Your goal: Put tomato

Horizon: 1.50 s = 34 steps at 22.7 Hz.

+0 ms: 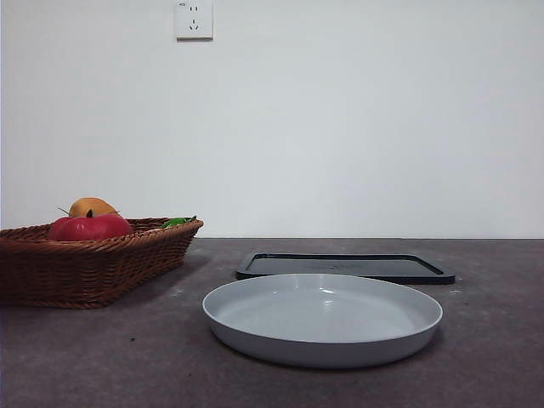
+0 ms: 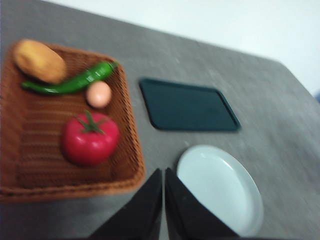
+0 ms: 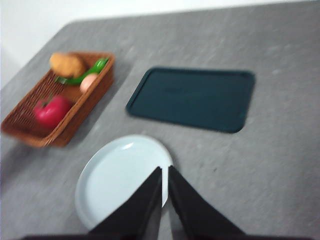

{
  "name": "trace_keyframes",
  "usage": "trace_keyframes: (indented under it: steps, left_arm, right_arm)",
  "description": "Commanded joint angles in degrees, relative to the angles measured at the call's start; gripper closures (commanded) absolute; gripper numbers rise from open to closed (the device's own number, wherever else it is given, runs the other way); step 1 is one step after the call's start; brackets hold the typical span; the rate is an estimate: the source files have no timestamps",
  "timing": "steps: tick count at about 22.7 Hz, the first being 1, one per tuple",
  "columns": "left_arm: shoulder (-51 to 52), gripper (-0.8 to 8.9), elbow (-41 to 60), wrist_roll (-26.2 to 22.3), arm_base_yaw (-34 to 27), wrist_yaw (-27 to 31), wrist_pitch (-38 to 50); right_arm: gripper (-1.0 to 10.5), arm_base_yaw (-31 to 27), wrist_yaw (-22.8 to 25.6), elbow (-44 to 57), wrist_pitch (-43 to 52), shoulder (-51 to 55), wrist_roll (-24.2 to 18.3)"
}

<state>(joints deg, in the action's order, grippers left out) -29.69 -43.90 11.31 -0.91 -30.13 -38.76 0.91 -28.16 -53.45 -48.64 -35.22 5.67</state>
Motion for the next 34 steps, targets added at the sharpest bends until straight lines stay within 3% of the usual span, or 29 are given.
trace_keyframes:
  steps: [1, 9, 14, 16, 20, 21, 27, 34]
  left_arm:
    - [-2.23, 8.03, -3.30, -3.85, 0.74, -1.70, -2.56]
    - [-5.11, 8.04, -8.13, -8.20, 4.22, -2.82, -9.70]
    - [-5.11, 7.97, -8.13, -8.31, 4.52, -2.73, -10.10]
    - [-5.11, 7.00, -8.13, -8.28, 4.52, -2.73, -10.05]
    - [-5.11, 3.80, -8.13, -8.31, 4.52, -1.88, -9.77]
    - [-5.11, 3.41, -8.13, -8.31, 4.52, -1.01, -9.62]
    - [-8.35, 3.35, -8.13, -9.44, 4.52, 8.17, -4.96]
    - [-24.09, 3.36, -8.13, -12.24, 4.81, 8.50, 8.39]
  right_arm:
    - [9.4, 1.66, -1.68, -3.32, -3.08, -2.43, -3.32]
    - [9.4, 8.22, -2.01, -6.97, -9.31, -5.99, -5.79]
    - [9.4, 10.12, -1.84, -6.97, -9.70, -6.29, -6.51]
    - [9.0, 10.12, -1.84, -6.97, -9.68, -6.29, -6.51]
    - [5.5, 10.12, -1.81, -6.97, -9.46, -6.29, -6.34]
    - [5.1, 10.12, -1.81, -6.97, -9.25, -6.29, -6.29]
    - [5.0, 10.12, -1.81, -6.97, -7.54, -6.29, -6.10]
    - [5.0, 10.12, -1.84, -6.97, -7.10, -6.29, -6.08]
